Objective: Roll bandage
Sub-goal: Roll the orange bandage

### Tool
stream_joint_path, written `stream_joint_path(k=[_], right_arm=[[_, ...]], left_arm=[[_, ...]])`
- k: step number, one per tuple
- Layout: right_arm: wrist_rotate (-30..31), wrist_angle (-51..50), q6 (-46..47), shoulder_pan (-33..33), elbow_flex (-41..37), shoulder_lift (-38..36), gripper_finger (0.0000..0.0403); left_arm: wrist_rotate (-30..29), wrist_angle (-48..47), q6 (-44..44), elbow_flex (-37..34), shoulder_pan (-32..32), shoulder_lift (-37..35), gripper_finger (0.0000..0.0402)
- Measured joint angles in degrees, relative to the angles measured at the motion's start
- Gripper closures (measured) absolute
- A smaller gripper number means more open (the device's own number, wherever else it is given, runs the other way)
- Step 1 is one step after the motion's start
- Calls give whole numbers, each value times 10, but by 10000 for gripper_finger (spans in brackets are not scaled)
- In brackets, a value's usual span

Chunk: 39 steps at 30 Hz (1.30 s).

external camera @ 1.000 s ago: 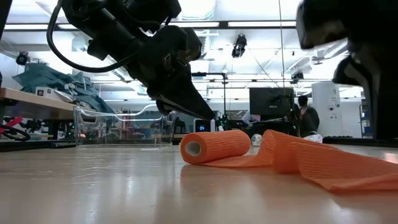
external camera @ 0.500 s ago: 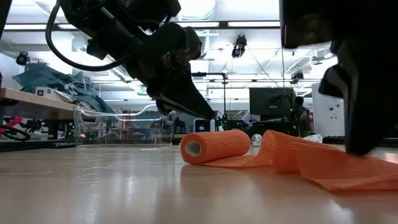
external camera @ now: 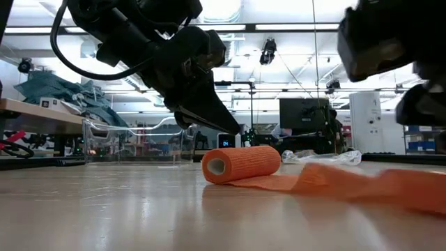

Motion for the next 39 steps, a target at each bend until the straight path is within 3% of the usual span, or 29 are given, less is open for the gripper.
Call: stream_joint_path(k=[5,14,26,31,39], right_arm=[[-24,-66,-1,4,20,-1,403],[-6,-129,-22,8,61,-2,403],[120,-172,-38,9,72,-18,403],[188,-167,-62,-24,72,-24,403],[227,-98,-164,-82,70,-30,403]], left_arm=[[0,0,0,0,0,0,401],[0,-1,0,-1,0,0,401],[-9,-34,0,-4,-5,0,401],[-10,-35,-3,-4,-6,0,401],[-9,-34,-5,-4,-10,0,401]])
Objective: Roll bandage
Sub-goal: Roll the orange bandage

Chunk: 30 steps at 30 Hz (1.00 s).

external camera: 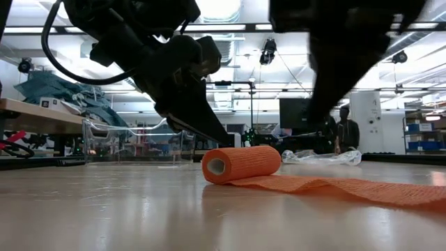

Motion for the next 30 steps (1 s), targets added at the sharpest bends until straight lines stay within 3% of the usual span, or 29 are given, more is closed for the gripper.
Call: stream_joint_path(k=[6,12,25,30], right_arm=[[25,16,-53,-32,-7,-39,403],[-5,45,-89,-57,-49,-66,403],[-8,221,-54,-67,-255,-156,403],[-5,265,-43,-71,-287,-180,403]], left_arm=[[1,-1,0,0,-3,0,401],[1,0,-1,0,-3,0,401],[1,3,-15,0,-5,0,401],[1,12,-15,0,-10,0,401]])
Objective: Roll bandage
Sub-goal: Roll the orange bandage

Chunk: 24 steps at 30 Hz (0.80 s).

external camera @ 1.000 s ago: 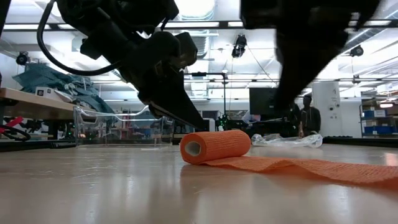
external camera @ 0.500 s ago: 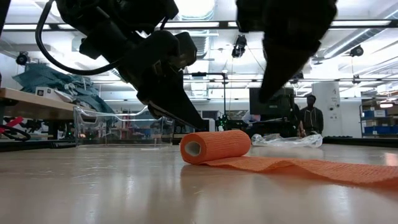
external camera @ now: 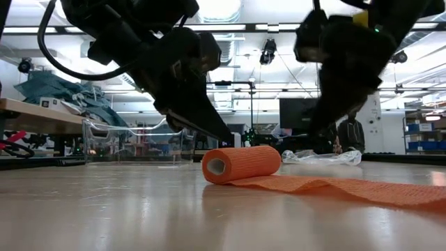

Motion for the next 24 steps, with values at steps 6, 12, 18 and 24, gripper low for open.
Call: stream_joint_path(k=[6,12,18,24], right_arm=[[12,0,-14,0,-7,-20,403],[-6,7,-45,-16,-14,-33,403],[-55,45,-91,-68,-37,-33,403],[-116,156,-138,-110,-79,-36,403]], left_arm=[[0,0,0,2,0,0,401],[-4,-4,0,1,0,0,401],[-17,-3,-1,1,0,0,401],[-17,-2,7,1,0,0,401]])
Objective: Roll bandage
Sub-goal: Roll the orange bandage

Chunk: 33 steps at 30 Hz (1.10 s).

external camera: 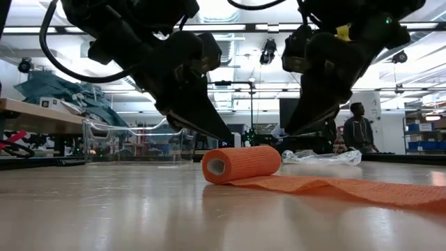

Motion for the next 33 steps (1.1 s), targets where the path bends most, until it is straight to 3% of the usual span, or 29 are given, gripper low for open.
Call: stream_joint_path(k=[6,10,13,17,24,33], right_arm=[[-21,25,-12,-2,-23,-13,403],[-105,109,-54,-2,-45,-18,403],[-133,186,-82,-1,-73,-25,403],[-114,216,-73,-4,-107,-46,403],[-5,202,-34,-6,-152,-68,403],[-1,205,10,-6,-156,-58,403]], left_arm=[[0,-3,19,0,1,0,401],[0,-3,47,0,2,0,401],[-1,-3,62,0,2,0,401],[-1,-7,73,0,2,0,401],[-31,-5,61,0,2,0,401],[-25,-7,66,0,2,0,401]])
